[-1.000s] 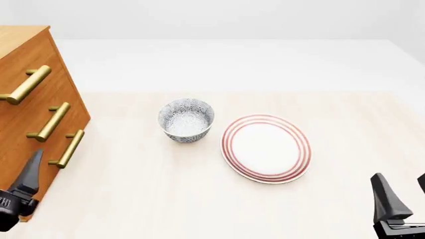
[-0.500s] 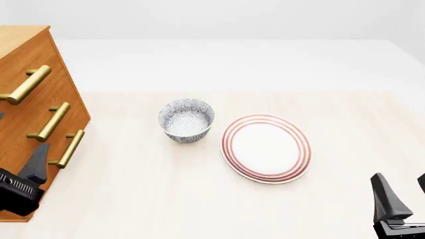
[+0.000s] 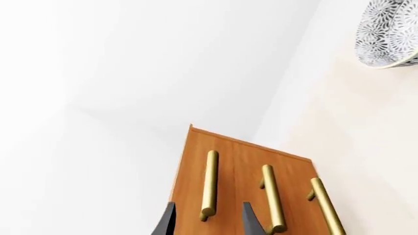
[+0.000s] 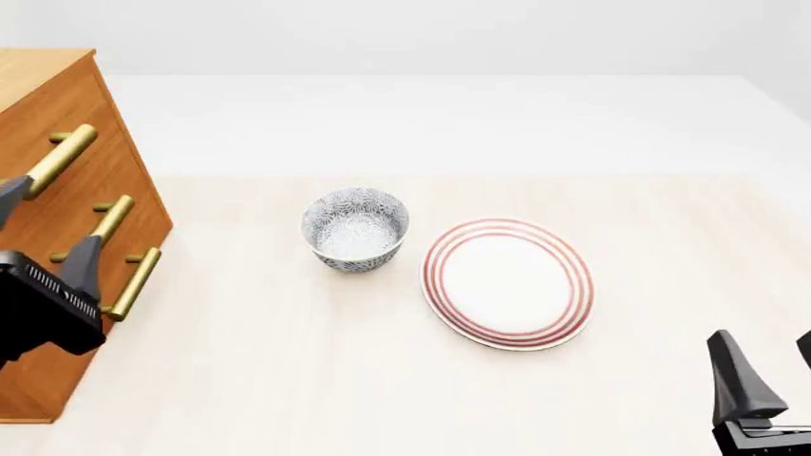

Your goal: Open the top drawer of the cabinet.

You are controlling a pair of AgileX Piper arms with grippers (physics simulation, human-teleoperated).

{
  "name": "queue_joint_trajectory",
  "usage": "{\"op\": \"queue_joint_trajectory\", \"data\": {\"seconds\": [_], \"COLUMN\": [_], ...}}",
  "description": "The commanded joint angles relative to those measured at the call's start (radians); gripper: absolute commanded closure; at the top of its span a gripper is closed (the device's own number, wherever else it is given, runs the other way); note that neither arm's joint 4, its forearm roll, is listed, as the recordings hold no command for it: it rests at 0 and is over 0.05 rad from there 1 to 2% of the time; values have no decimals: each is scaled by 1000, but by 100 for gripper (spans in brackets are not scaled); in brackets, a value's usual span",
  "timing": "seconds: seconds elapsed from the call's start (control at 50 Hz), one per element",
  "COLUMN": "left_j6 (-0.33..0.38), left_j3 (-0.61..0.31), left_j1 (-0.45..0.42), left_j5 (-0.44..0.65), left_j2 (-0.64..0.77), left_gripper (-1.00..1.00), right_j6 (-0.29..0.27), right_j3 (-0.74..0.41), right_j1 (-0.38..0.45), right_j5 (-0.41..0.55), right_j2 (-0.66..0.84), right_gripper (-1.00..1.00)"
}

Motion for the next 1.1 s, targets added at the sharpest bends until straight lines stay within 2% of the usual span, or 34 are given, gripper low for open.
{"op": "queue_joint_trajectory", "data": {"seconds": [0.02, 0.32, 0.78, 0.82, 1.1], "left_j6": [50, 101, 140, 171, 169], "left_j3": [-29, -29, -24, -5, -38], "left_j1": [-2, 7, 68, 93, 113], "left_j5": [-108, -229, -325, -390, -410], "left_j2": [136, 283, 370, 396, 451], "left_gripper": [-100, -100, -100, -100, -100], "right_j6": [0, 0, 0, 0, 0], "right_j3": [0, 0, 0, 0, 0], "right_j1": [0, 0, 0, 0, 0], "right_j5": [0, 0, 0, 0, 0], "right_j2": [0, 0, 0, 0, 0], "right_gripper": [-100, -100, -100, -100, -100]}}
